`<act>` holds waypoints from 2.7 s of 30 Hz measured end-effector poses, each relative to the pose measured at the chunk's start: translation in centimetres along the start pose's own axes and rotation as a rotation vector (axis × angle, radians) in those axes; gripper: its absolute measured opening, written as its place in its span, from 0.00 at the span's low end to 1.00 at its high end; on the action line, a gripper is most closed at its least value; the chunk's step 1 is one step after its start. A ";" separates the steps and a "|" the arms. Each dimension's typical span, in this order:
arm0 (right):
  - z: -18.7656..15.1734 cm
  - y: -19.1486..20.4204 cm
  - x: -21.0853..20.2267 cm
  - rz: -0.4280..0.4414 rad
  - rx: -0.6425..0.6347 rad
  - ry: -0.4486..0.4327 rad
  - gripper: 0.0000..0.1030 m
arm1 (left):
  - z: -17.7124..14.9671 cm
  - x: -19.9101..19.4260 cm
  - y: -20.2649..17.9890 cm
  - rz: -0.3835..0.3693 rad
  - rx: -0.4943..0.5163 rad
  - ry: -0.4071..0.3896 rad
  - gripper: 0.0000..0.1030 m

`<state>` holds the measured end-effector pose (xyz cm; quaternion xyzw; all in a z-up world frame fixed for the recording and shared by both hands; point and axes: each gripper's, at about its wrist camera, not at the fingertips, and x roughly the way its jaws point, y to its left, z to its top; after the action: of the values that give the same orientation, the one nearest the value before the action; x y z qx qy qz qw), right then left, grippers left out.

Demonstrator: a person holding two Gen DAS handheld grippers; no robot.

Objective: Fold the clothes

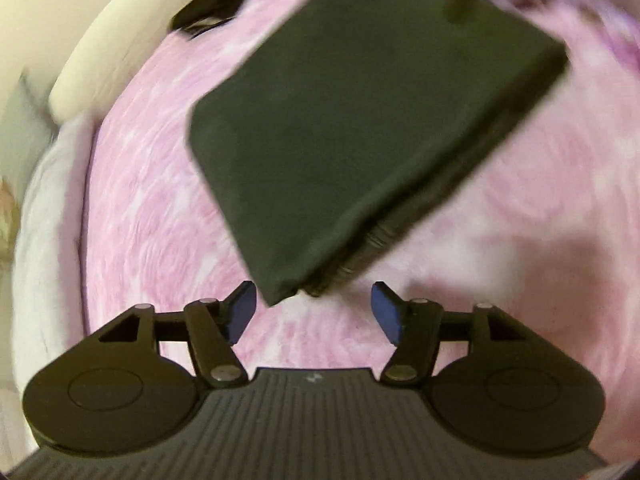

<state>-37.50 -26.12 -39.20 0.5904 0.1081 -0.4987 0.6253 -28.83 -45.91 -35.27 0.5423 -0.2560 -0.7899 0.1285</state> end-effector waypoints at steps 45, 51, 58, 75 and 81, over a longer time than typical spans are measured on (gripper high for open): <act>-1.6 10.8 -0.6 -0.317 -1.491 -0.036 0.19 | 5.5 1.4 -4.9 0.261 0.096 -0.035 0.80; 0.0 11.0 -1.7 -0.274 -1.411 -0.014 0.26 | 6.2 2.4 -0.4 0.134 -0.020 0.006 0.43; -8.1 8.1 0.2 -0.436 -1.726 -0.085 0.80 | 5.7 1.0 2.7 -0.001 -0.160 -0.003 0.40; -4.2 10.4 -6.1 -0.516 -1.705 -0.056 0.21 | 9.6 -9.8 1.3 0.013 -0.100 0.007 0.36; -5.6 12.4 -13.1 -0.518 -1.695 -0.005 0.20 | 12.8 -14.7 0.5 -0.011 -0.053 -0.025 0.34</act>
<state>-31.91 -17.28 -23.43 -0.1153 0.5701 -0.3781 0.7202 -35.08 -35.83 -19.81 0.5300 -0.2336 -0.8039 0.1351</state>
